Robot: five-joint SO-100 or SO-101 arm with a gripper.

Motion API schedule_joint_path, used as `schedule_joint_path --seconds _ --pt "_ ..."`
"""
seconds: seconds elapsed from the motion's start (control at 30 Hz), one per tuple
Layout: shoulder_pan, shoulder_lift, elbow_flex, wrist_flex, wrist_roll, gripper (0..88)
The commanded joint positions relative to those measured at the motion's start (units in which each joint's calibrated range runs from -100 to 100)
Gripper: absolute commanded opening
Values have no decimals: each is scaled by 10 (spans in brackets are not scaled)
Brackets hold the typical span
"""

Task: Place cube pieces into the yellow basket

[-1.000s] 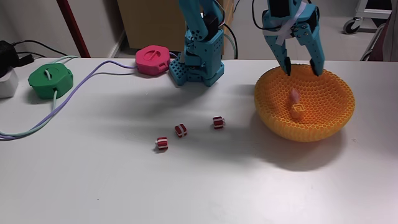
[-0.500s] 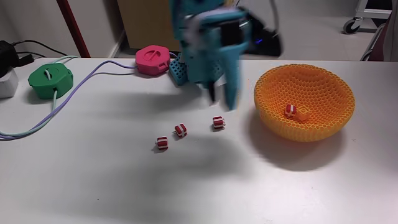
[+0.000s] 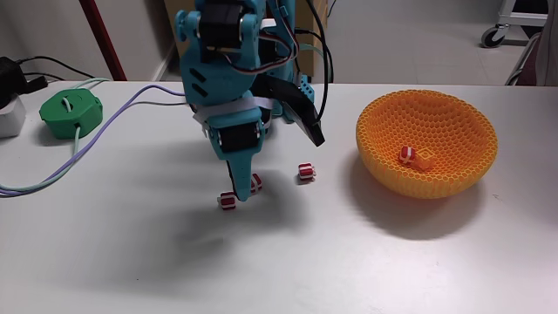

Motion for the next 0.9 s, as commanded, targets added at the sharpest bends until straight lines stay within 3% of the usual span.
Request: schedule_joint_path --seconds 0.0,0.67,0.73,0.8,0.87 --pt "28 30 -9 -22 2 178" --pt "67 117 48 -127 12 182" --pt "68 133 39 -130 15 151" --pt "70 144 33 -135 15 17" --pt "75 146 24 -136 15 0"
